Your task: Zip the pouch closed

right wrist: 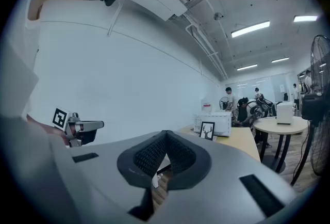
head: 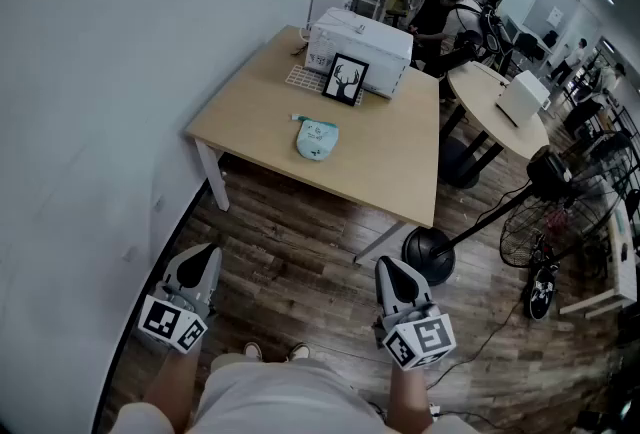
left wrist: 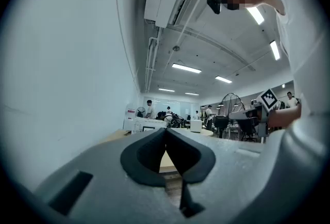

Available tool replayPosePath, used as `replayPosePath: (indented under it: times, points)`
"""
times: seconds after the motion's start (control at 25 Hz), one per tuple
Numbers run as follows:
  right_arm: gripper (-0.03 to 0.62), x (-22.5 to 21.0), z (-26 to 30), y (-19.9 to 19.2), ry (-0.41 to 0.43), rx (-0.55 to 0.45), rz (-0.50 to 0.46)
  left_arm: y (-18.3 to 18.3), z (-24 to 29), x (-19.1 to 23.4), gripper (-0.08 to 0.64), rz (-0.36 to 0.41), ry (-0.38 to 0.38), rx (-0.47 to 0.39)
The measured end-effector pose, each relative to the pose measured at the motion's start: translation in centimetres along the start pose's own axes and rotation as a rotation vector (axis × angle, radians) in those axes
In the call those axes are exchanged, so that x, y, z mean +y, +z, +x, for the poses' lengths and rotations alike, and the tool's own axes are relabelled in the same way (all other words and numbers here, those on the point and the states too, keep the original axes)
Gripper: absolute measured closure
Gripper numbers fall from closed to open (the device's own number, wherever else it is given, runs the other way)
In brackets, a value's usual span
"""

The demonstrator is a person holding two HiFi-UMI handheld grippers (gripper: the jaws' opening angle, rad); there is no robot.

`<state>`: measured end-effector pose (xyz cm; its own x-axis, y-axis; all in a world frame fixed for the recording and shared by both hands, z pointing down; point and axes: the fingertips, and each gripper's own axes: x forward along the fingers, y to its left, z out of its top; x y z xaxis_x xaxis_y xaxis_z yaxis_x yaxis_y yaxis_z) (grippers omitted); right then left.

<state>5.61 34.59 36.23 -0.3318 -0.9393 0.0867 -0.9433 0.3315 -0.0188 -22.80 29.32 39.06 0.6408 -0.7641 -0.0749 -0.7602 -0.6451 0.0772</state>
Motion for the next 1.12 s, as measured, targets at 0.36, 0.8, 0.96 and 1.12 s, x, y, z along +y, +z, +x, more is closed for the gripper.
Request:
replayPosePath:
  times: [0.36, 0.8, 0.96, 1.12]
  points:
    - [0.594, -0.4, -0.5, -0.6, -0.001, 0.000, 0.003, -0.6, 0.4, -0.8, 0.545, -0.004, -0.009, -0.001]
    - [0.592, -1.1, -0.6, 0.1, 0.030, -0.047, 0.032, -0.4, 0.5, -1.5, 0.545, 0.005, 0.015, -0.005]
    - [0.423, -2.0, -0.5, 0.7, 0.040, -0.074, 0.059, 0.4, 0.4, -1.4, 0.545, 0.024, 0.052, -0.043]
    - [0.336, -3.8, -1.0, 1.1, 0.010, -0.102, 0.083, 1.6, 0.3, -0.9, 0.391, 0.020, 0.101, -0.099]
